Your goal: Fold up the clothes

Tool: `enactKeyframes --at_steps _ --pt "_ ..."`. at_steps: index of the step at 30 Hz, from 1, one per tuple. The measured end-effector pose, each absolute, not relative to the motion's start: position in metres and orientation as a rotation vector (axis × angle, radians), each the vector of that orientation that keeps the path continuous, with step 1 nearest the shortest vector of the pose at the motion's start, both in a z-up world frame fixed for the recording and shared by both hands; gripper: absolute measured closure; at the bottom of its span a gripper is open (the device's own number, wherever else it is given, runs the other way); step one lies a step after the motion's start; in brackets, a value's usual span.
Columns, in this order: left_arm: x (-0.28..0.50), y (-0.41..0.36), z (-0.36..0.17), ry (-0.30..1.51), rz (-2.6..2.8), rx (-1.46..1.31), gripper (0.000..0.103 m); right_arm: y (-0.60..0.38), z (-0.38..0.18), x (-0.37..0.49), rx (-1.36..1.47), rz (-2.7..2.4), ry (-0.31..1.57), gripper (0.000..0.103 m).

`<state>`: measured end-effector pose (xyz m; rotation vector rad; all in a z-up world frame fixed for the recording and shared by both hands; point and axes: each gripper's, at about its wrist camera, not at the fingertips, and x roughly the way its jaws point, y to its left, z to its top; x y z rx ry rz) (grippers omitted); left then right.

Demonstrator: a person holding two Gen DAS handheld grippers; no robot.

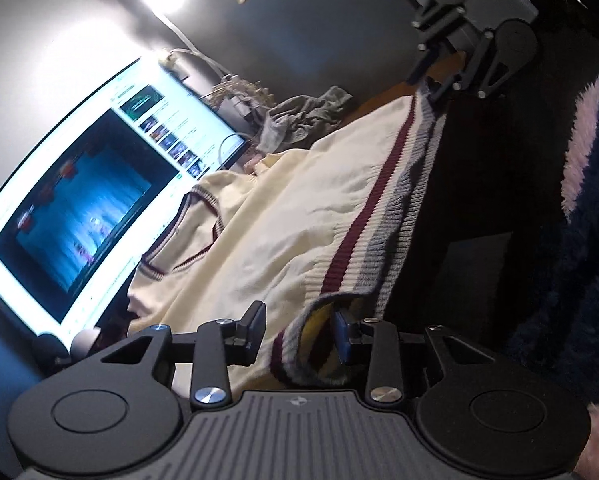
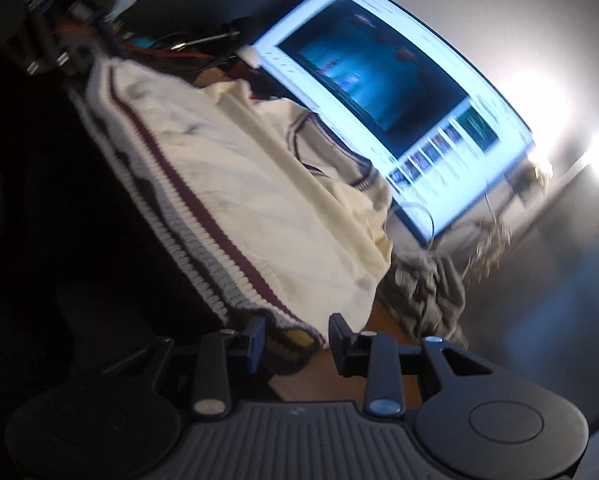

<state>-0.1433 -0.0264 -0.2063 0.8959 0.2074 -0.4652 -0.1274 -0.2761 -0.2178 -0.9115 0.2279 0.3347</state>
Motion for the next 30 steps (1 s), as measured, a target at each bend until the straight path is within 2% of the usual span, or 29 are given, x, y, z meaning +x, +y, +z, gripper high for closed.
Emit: enactKeyframes --at_steps 7,12,13,14,15,16,17,23,30 --pt "-0.136 -0.043 -0.208 0.173 -0.512 0.959 0.068 -0.263 -0.222 -0.123 -0.949 0.387 0.169 0.071" --pt "-0.127 -0.045 -0.205 0.190 -0.533 0.895 0.069 -0.254 -0.226 -0.120 -0.944 0.414 0.126 0.073" --pt "-0.126 -0.045 -0.205 0.196 -0.537 0.879 0.072 -0.252 -0.225 -0.119 -0.934 0.426 0.123 0.073" --pt "-0.126 -0.045 -0.204 0.194 -0.541 0.868 0.088 -0.251 -0.225 -0.118 -0.924 0.439 0.122 0.079" --pt "-0.126 -0.044 -0.204 0.188 -0.545 0.860 0.100 -0.250 -0.225 -0.118 -0.918 0.450 0.124 0.086" --pt "-0.127 -0.043 -0.203 0.182 -0.549 0.851 0.100 -0.249 -0.225 -0.117 -0.913 0.461 0.128 0.099" --pt "-0.128 -0.042 -0.203 0.176 -0.553 0.843 0.100 -0.249 -0.225 -0.116 -0.914 0.465 0.137 0.102" --pt "-0.140 -0.032 -0.186 0.136 -0.575 0.796 0.101 -0.262 -0.207 -0.129 -0.847 0.488 0.097 0.102" --pt "-0.146 -0.030 -0.201 0.172 -0.650 0.830 0.101 -0.269 -0.216 -0.134 -0.795 0.551 0.173 0.102"
